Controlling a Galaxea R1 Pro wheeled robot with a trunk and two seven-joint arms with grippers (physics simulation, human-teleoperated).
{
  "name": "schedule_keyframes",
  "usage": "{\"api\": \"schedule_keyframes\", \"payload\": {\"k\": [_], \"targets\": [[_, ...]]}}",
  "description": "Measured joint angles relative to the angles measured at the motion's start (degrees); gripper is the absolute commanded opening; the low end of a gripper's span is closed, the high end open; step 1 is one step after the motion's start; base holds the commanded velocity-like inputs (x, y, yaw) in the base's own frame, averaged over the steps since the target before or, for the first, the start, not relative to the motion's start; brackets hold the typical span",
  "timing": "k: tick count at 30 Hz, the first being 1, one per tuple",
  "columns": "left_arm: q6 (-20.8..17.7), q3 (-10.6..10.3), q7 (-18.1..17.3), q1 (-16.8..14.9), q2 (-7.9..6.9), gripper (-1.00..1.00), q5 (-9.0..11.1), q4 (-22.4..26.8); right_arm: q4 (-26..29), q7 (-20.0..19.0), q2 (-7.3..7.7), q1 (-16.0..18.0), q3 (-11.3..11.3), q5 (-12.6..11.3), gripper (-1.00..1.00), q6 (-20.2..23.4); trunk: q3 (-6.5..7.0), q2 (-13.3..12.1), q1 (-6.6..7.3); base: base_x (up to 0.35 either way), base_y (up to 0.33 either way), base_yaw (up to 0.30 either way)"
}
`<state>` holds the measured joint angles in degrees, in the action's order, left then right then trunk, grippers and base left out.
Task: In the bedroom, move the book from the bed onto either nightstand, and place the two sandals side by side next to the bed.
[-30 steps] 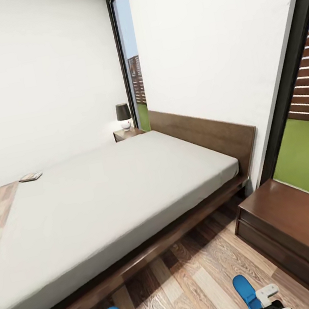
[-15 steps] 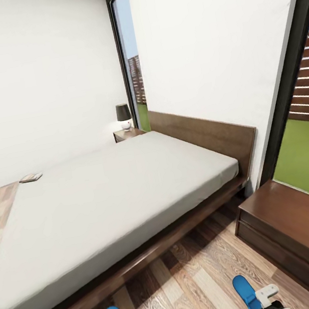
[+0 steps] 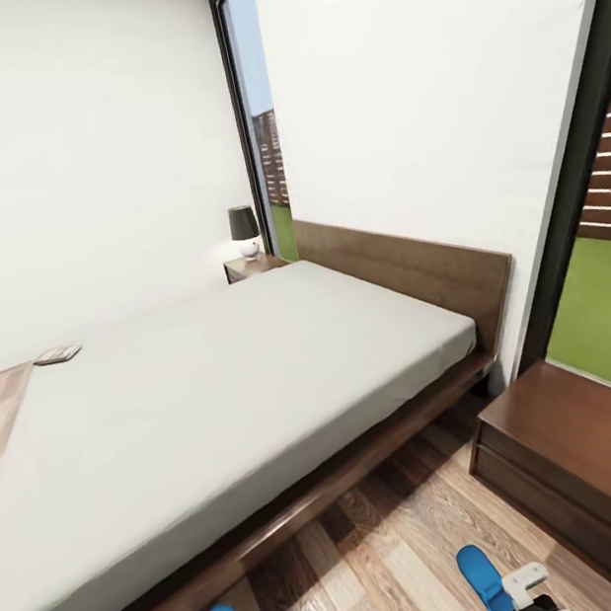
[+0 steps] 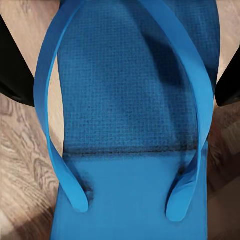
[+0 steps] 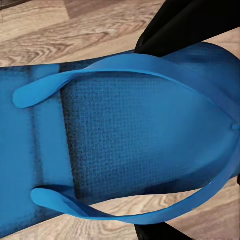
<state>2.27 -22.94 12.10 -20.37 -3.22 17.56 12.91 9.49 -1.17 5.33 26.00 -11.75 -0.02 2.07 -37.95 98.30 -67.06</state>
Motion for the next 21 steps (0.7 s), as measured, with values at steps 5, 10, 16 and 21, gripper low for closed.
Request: {"api": "schedule_keyframes", "payload": {"k": [5,10,16,21], "targets": [[0.01,0.03,0.0,0.01,0.0,-1.0,0.0,0.0,0.0,0.0,-0.21,0.0,-0.06,0.0,-1.0,0.0,0.0,0.0,0.0,0.187,0.0,0.0],[0.02,0.0,0.0,0.01,0.0,-1.0,0.0,0.0,0.0,0.0,-0.26,0.0,-0.06,0.01,-1.0,0.0,0.0,0.0,-0.01,0.049,0.0,0.0],[0.02,-0.03,0.01,0.02,0.02,-1.0,0.0,0.0,-0.01,0.0,-0.33,0.01,-0.08,0.01,-1.0,0.0,0.0,0.0,-0.02,0.007,0.0,0.063],[0.02,-0.03,0.01,0.01,0.06,-1.0,-0.07,-0.01,-0.08,0.0,-0.36,0.01,-0.14,0.01,-1.0,0.0,0.0,0.0,-0.02,0.001,0.0,0.238]]}}
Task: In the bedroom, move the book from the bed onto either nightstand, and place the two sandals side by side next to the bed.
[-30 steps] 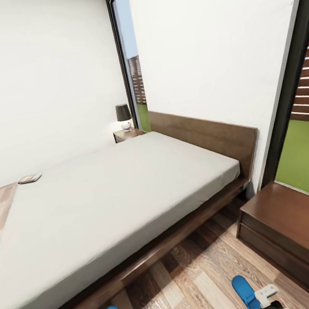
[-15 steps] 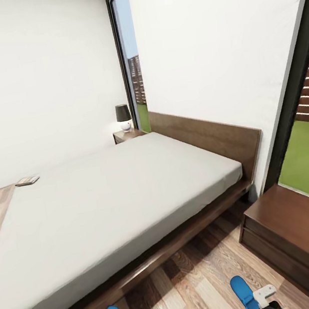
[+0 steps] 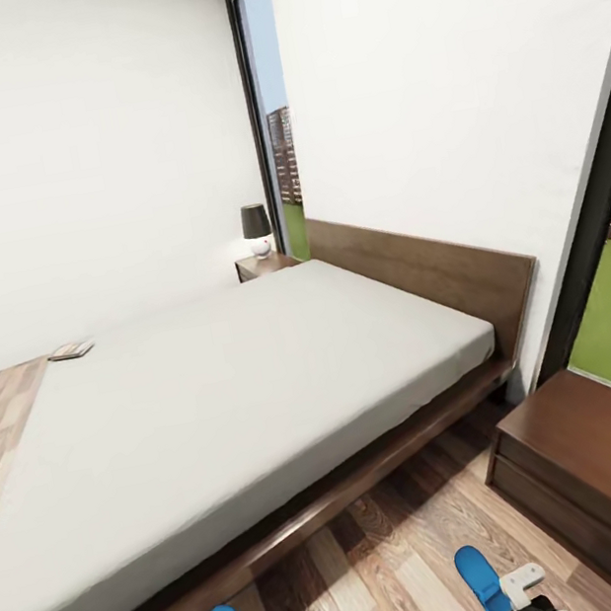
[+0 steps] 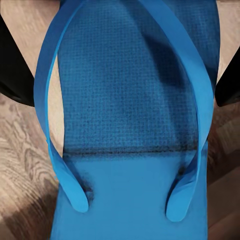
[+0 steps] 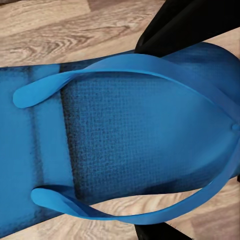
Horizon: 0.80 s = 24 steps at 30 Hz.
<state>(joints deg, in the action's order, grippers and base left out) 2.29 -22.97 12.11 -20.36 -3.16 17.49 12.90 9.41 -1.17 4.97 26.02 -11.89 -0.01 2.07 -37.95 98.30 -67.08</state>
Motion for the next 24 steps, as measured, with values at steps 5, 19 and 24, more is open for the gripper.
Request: {"api": "schedule_keyframes", "payload": {"k": [5,19,24], "targets": [[0.0,0.0,0.0,0.0,0.01,-1.0,-0.01,-0.01,-0.02,-0.01,0.0,0.0,-0.01,0.0,-1.0,0.0,0.0,0.0,0.0,0.0,0.0,0.271],[0.0,0.0,0.0,0.02,0.02,-1.0,-0.01,-0.03,-0.03,-0.01,-0.12,0.0,-0.1,0.0,-1.0,0.0,0.0,0.0,0.0,0.0,0.0,0.279],[0.0,0.0,0.0,0.02,0.02,-1.0,0.0,-0.02,-0.03,-0.01,-0.2,0.0,-0.11,0.0,-1.0,0.0,0.0,0.0,0.0,0.0,0.0,0.28]]}}
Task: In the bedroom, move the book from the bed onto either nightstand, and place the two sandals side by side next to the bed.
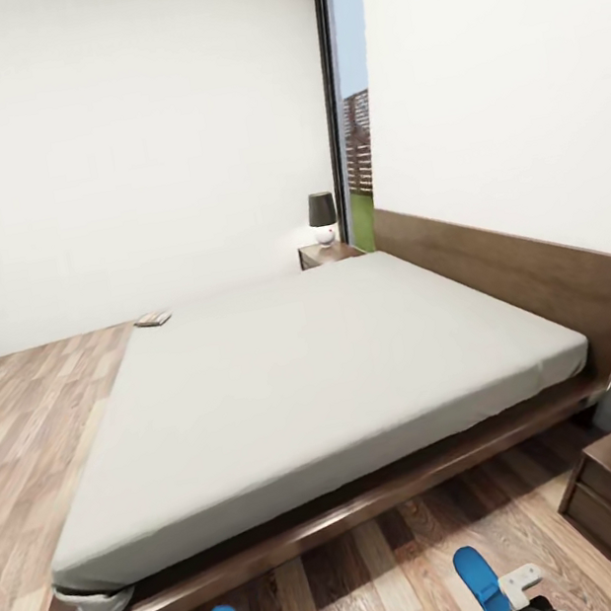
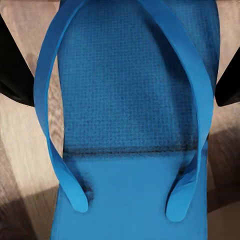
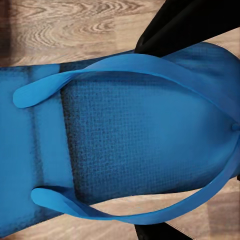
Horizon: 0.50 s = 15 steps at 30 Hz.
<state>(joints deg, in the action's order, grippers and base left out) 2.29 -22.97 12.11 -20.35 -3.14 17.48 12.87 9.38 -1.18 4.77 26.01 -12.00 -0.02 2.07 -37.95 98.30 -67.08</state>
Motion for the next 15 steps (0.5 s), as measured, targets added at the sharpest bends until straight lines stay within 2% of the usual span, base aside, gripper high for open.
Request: {"api": "schedule_keyframes", "payload": {"k": [15], "targets": [[0.0,0.0,0.0,0.0,0.0,-1.0,0.01,0.0,0.0,-0.01,-0.07,0.0,-0.08,0.0,-1.0,0.0,0.0,0.0,0.0,0.0,0.0,0.28]]}}
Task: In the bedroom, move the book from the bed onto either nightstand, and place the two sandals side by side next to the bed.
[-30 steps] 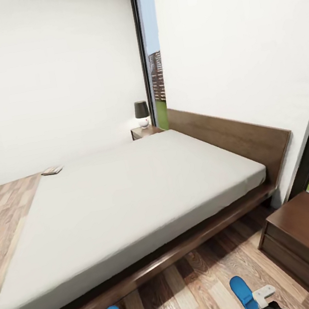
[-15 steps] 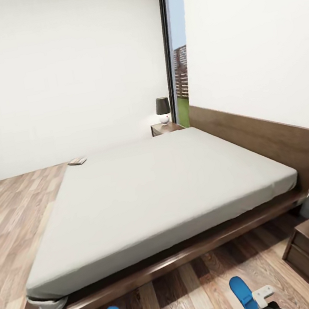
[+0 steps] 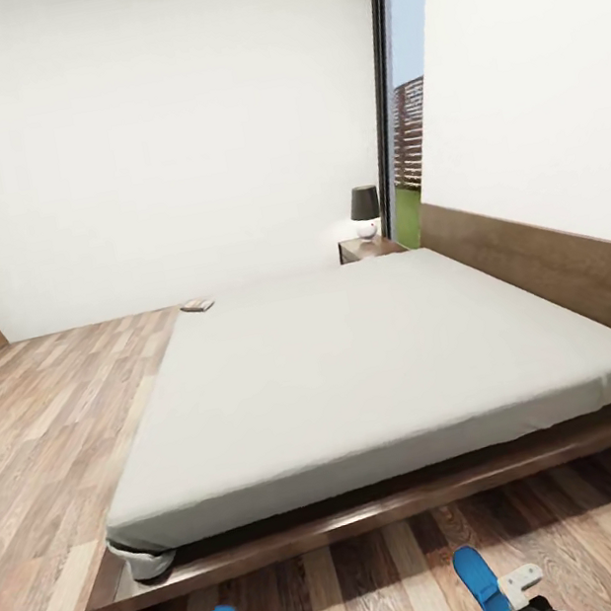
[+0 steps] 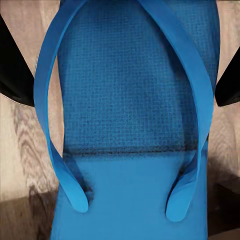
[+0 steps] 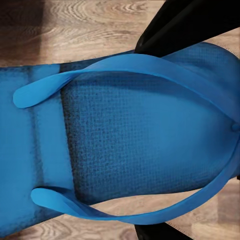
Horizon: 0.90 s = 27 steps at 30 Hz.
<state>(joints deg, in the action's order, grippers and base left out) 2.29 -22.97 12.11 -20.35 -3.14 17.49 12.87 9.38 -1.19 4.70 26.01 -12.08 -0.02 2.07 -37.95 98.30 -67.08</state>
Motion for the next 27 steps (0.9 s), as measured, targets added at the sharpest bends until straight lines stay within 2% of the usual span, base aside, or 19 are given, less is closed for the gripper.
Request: {"api": "schedule_keyframes", "payload": {"k": [13,23,27], "targets": [[0.0,-0.03,0.0,0.0,0.0,-1.0,-0.06,-0.02,0.0,0.0,-0.09,0.0,0.02,0.0,-1.0,0.0,0.0,0.0,0.0,0.0,0.0,0.27],[-0.2,-0.37,-0.07,-0.02,0.09,-1.0,-0.07,-0.1,-0.04,0.0,-0.16,-0.01,-0.02,-0.06,-1.0,0.0,0.0,0.0,0.0,0.0,0.0,0.045],[-0.87,-0.39,-0.09,-0.06,0.03,-1.0,-0.17,-0.2,-0.27,-0.03,-1.92,-0.03,0.04,-0.1,-1.0,0.0,0.0,0.0,0.0,0.0,0.0,0.003]]}}
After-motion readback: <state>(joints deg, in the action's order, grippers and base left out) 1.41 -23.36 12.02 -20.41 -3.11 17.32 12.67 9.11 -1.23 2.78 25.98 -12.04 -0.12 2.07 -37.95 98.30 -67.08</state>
